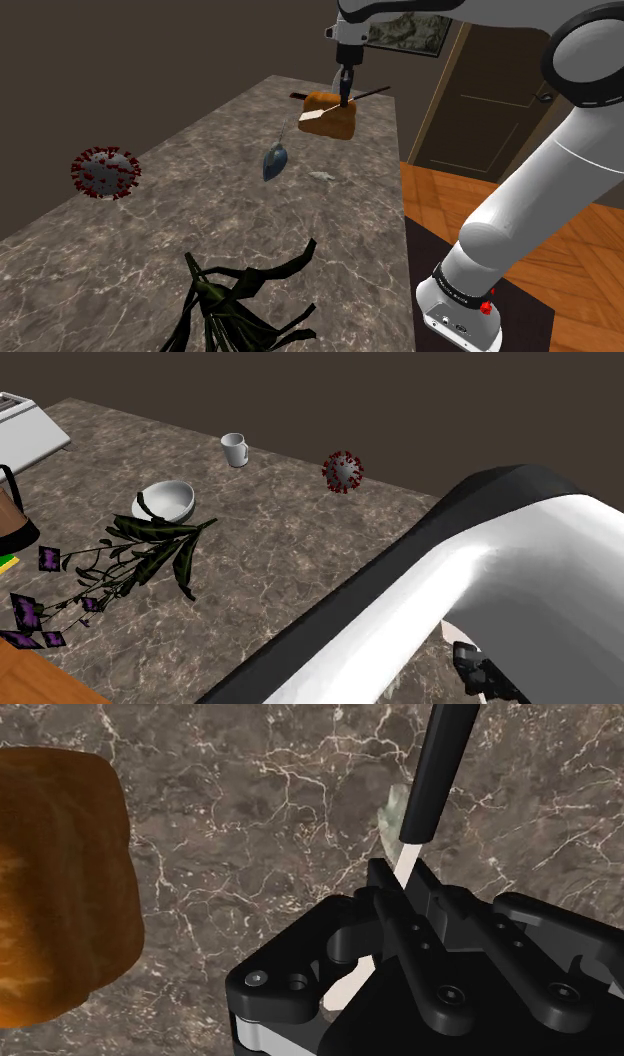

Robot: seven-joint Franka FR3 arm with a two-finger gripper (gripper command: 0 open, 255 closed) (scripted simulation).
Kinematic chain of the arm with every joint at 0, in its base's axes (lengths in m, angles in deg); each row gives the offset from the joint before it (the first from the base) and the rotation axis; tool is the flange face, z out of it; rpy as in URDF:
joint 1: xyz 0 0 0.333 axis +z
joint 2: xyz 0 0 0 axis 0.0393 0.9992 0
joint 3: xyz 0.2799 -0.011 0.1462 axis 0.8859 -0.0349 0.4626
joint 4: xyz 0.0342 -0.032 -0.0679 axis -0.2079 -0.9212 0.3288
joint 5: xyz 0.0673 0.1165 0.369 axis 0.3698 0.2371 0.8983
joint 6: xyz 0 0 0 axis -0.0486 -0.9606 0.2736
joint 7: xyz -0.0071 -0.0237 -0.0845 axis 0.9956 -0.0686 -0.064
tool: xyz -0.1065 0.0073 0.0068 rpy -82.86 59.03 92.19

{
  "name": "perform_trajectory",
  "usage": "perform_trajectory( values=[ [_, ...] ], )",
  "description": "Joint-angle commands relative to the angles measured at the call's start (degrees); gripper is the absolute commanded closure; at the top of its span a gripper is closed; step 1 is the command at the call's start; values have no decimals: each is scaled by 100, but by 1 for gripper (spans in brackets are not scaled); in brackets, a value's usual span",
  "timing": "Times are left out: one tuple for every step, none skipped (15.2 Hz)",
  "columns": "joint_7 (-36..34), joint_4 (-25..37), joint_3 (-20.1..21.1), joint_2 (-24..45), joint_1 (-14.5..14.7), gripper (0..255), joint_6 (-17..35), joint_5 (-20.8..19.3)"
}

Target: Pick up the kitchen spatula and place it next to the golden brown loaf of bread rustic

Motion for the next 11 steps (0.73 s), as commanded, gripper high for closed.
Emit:
perform_trajectory(
  values=[
    [211, -19, -113, -29, -90, 255, 0, -20],
    [209, -105, -113, -37, -90, 255, 78, -20],
    [206, -189, -114, -43, -89, 255, 156, -20],
    [203, -274, -114, -50, -89, 255, 234, -20],
    [201, -353, -114, -52, -89, 255, 311, -21],
    [198, -433, -114, -55, -89, 255, 389, -21],
    [195, -511, -114, -56, -89, 255, 466, -21],
    [192, -588, -115, -56, -89, 255, 543, -22],
    [190, -664, -115, -55, -89, 255, 619, -22],
    [187, -738, -115, -52, -89, 255, 696, -23],
    [184, -811, -115, -49, -89, 255, 773, -24]
  ],
)
